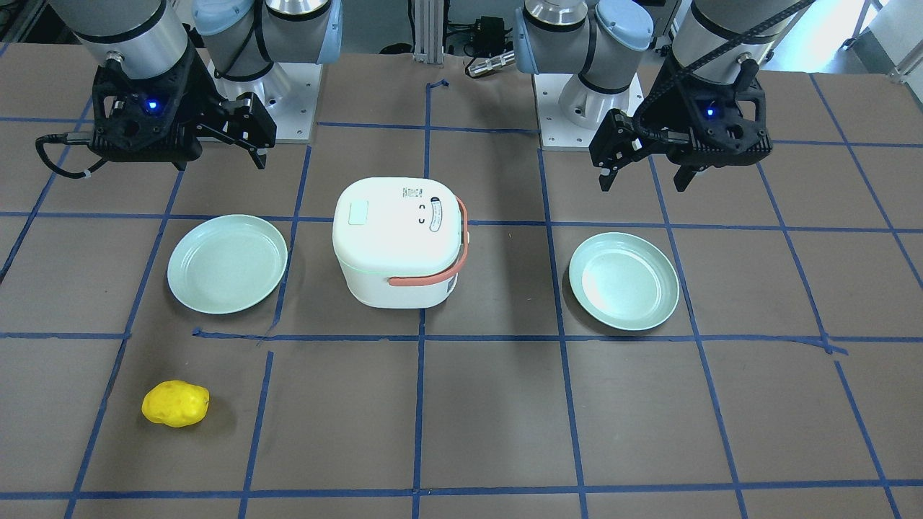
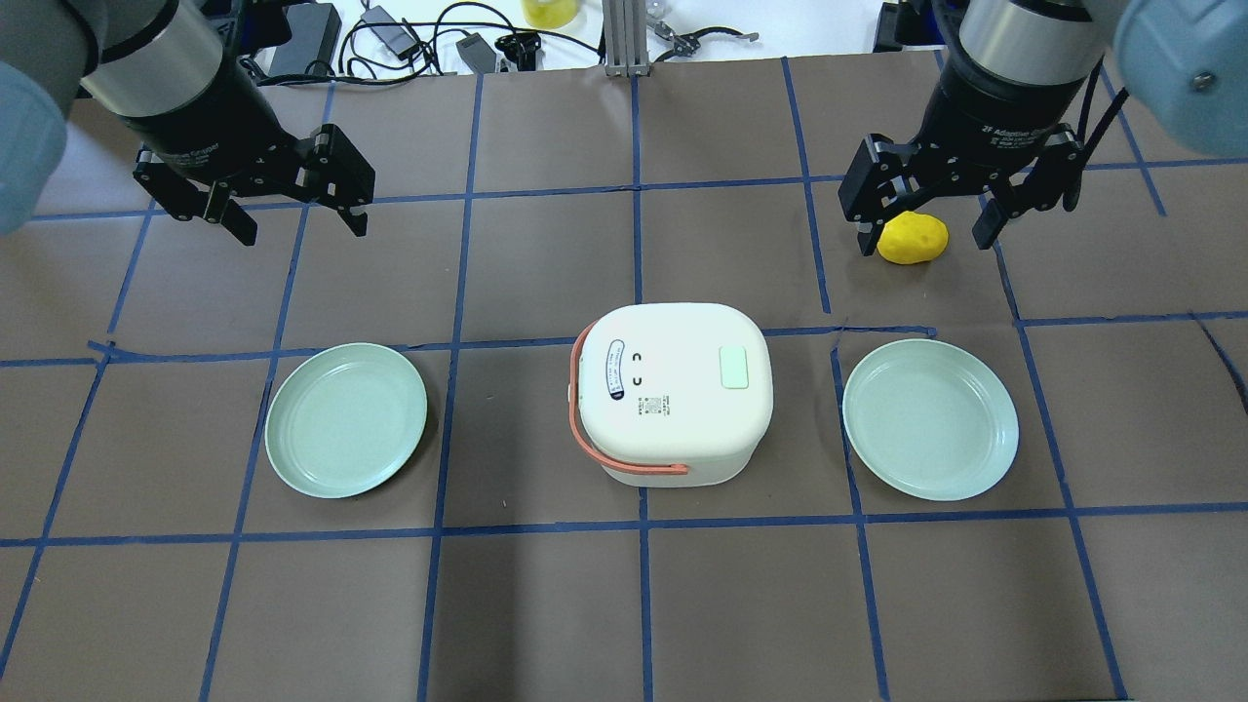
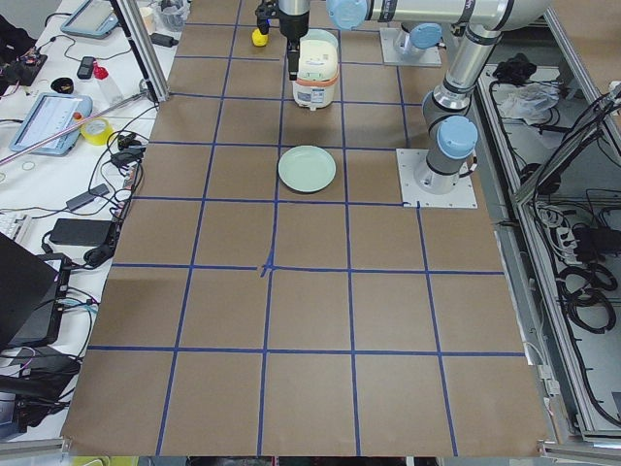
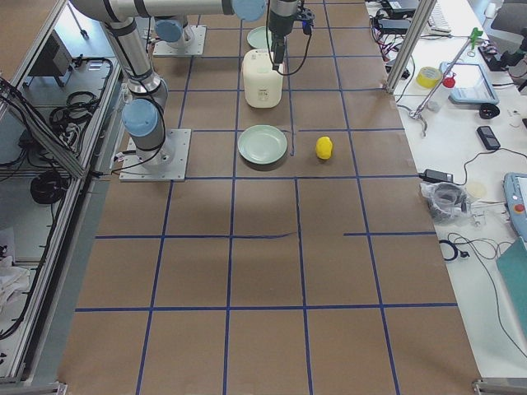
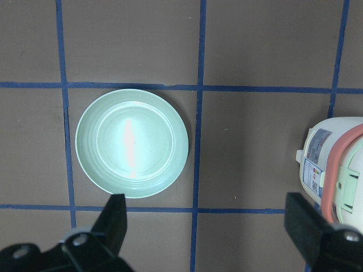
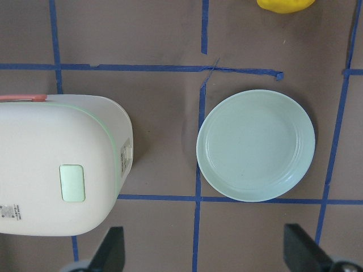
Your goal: Press rice cooker button
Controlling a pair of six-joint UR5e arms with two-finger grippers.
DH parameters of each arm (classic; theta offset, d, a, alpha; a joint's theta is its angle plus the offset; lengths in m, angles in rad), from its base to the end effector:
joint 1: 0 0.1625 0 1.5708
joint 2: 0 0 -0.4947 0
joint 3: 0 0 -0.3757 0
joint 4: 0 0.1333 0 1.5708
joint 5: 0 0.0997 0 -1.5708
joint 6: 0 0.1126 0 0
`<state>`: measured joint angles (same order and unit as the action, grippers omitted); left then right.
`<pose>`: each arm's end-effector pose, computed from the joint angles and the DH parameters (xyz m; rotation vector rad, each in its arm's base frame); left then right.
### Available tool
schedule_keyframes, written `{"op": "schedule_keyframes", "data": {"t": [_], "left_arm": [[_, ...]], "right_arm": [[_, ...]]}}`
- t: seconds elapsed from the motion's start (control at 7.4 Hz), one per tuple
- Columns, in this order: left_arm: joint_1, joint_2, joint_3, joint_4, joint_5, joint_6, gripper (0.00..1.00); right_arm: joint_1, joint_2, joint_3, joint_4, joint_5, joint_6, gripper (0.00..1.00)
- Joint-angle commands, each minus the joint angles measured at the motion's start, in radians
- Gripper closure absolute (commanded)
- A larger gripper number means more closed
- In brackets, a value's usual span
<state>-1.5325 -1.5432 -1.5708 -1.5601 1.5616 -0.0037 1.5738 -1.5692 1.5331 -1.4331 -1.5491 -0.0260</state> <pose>-0.1164 -0.4706 0.5587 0.0655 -3.1318 0.0602 0.1371 -0.4636 0.5487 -0.0434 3.1145 0.1580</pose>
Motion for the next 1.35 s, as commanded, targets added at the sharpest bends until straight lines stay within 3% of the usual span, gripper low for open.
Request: {"op": "schedule_keyframes", "data": {"t": [0.0, 1.22], "left_arm": [[0.0, 0.0, 0.0, 0.0, 0.0, 0.001, 0.0], [0.0, 0.0, 0.0, 0.0, 0.0, 0.001, 0.0]], "right_arm": [[0.0, 0.0, 0.001, 0.0, 0.001, 0.0, 0.0], [0.003, -0.002, -0.001, -0.012, -0.006, 0.014, 0.0]]}}
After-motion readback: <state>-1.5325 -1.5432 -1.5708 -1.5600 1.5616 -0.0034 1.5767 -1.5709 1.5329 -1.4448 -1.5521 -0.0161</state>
